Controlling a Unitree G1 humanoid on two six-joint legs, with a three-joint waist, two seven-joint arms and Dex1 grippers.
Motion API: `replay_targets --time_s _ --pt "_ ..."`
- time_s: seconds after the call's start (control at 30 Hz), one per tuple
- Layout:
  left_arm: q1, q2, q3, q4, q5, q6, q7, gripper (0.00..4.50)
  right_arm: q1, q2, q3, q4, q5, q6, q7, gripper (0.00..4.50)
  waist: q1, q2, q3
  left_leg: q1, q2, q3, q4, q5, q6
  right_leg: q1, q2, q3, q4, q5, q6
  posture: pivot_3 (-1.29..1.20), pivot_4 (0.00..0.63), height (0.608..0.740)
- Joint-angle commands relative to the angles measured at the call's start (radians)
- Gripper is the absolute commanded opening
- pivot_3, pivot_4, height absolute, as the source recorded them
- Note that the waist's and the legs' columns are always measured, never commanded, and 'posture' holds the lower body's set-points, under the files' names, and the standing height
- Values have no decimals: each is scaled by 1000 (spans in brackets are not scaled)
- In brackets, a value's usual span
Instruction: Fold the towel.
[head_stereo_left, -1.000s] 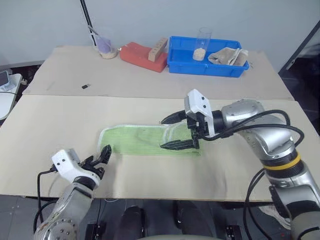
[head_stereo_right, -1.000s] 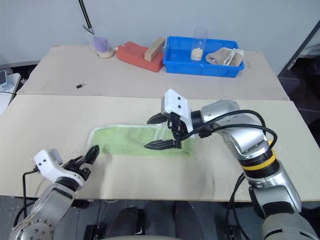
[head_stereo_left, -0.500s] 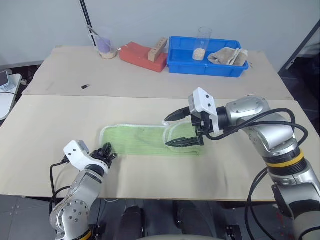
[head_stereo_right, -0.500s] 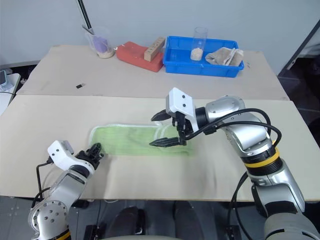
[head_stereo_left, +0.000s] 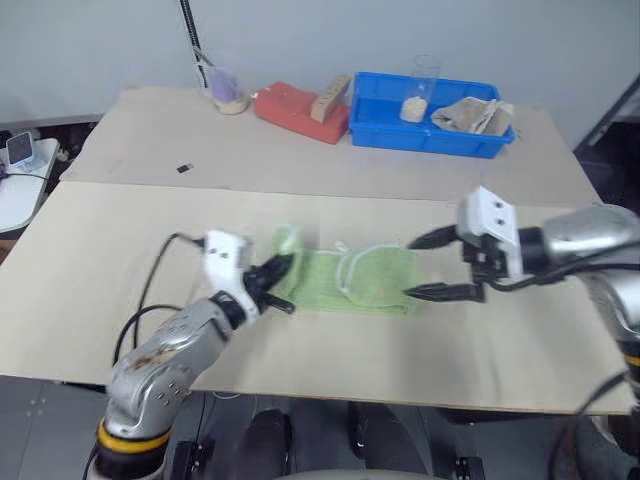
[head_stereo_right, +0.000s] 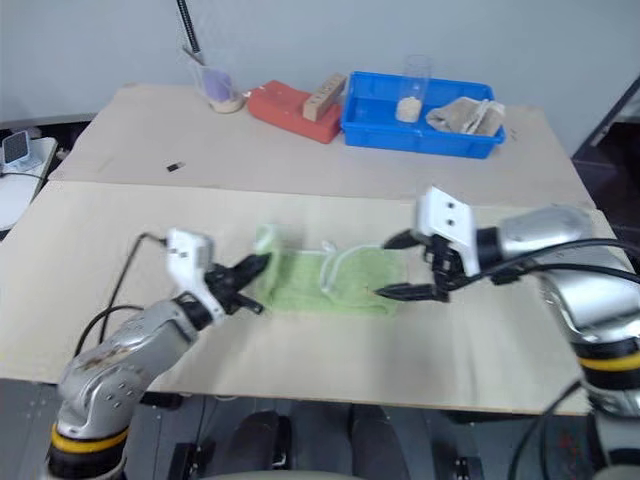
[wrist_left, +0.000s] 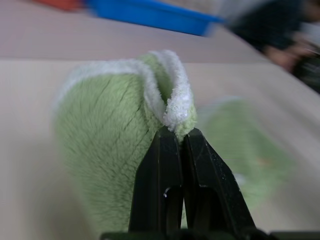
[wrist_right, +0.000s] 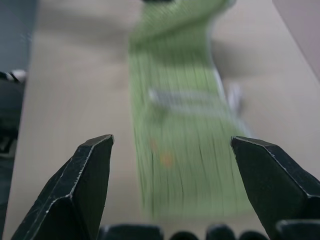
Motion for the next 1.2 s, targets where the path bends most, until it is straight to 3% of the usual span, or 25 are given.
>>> replay_targets --time_s 0.03,0.2,0.4,0.5,0.73,0.8,0.97,1.07,1.2 --pt "-117 -14 -108 91 42 -47 -182 45 76 -62 -129 -91 48 42 -9 4153 -4 0 0 0 0 0 0 0 0 0 0 0 0 0 0 0 150 714" --pt "-279 -88 -227 289 149 -143 -355 45 193 -90 -241 -194 94 113 -58 4153 -6 0 0 -1 1 -1 0 0 0 1 3 1 2 0 1 0 150 714" --pt "-339 -122 -300 422 275 -249 -474 45 266 -92 -317 -276 136 176 -114 4153 -7 1 0 0 1 -1 0 0 0 0 4 2 2 0 1 0 150 714" --pt "-358 -137 -317 474 302 -282 -545 978 311 -90 -368 -319 169 222 -146 4153 -3 1 0 -1 1 -2 1 0 0 0 4 2 1 0 1 0 150 714" --pt "-371 -142 -288 454 278 -295 -675 4287 280 -61 -413 -320 276 300 -219 4153 -6 0 0 -2 1 -2 2 0 0 0 3 3 1 1 2 0 150 714" --pt "-379 -125 -256 433 252 -284 -712 4444 248 -44 -406 -306 305 322 -251 4153 -9 0 0 -2 1 -2 2 0 0 0 4 3 1 1 2 0 150 714" --pt "-382 37 -155 365 255 -314 -805 4444 168 63 -332 -261 311 355 -396 4153 -13 1 0 -1 3 -3 1 1 0 0 7 3 3 1 2 0 150 714" --pt "-352 188 -38 329 235 -332 -873 4444 118 196 -277 -215 288 390 -550 4153 -18 1 0 0 4 -4 1 1 0 0 8 3 3 1 2 0 150 714" --pt "-266 379 89 305 247 -393 -968 4485 125 276 -184 -160 215 373 -634 4327 -23 1 0 -1 4 -4 0 1 0 -2 7 3 3 0 2 0 150 714"
